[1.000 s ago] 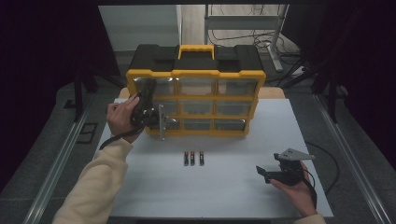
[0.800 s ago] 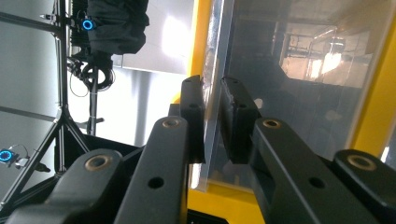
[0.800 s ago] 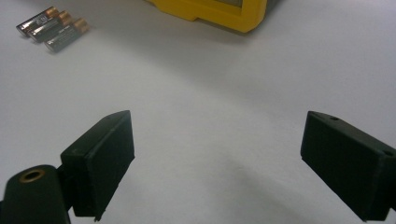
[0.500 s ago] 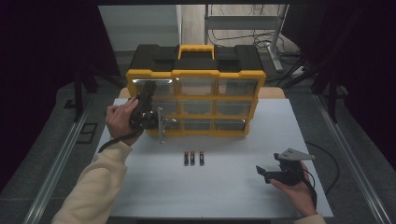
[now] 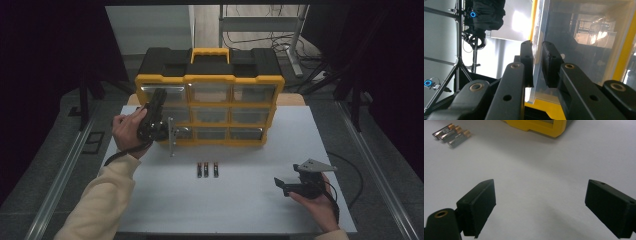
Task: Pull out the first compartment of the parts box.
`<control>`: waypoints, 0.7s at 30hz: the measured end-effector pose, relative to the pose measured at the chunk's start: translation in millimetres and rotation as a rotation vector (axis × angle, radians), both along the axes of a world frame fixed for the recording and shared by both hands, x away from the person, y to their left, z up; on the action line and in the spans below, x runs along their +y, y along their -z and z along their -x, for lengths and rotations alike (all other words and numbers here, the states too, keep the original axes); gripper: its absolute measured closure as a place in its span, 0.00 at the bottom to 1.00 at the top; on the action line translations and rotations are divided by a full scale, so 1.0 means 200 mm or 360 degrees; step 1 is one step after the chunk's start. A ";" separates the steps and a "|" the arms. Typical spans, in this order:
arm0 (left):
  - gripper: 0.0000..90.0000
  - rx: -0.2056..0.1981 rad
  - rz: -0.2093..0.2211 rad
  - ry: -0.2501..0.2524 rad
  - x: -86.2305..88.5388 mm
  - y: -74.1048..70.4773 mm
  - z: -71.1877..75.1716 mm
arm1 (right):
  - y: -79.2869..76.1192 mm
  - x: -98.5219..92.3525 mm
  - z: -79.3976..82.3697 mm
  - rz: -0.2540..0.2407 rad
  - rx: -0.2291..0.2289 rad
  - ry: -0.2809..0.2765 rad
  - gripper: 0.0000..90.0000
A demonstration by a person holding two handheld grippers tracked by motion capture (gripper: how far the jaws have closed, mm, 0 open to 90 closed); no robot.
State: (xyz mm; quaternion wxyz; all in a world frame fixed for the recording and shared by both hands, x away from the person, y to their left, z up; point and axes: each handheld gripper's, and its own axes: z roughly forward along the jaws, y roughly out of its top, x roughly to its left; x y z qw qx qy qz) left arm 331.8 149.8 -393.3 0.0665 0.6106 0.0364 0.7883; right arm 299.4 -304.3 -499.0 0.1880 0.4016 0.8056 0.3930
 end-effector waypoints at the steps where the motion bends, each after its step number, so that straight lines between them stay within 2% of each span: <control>1: 0.90 0.0000 -0.0005 -0.0004 0.00 0.00 0.01 | 0.00 0.00 0.00 0.0002 -0.0002 -0.0001 0.11; 15: 0.90 -0.0011 0.0015 0.0022 0.01 0.00 0.05 | 0.00 0.00 0.00 -0.0008 -0.0013 -0.0006 0.11; 21: 0.90 -0.0016 0.0004 0.0022 0.01 0.00 0.07 | 0.00 0.00 0.00 -0.0006 -0.0014 -0.0004 0.11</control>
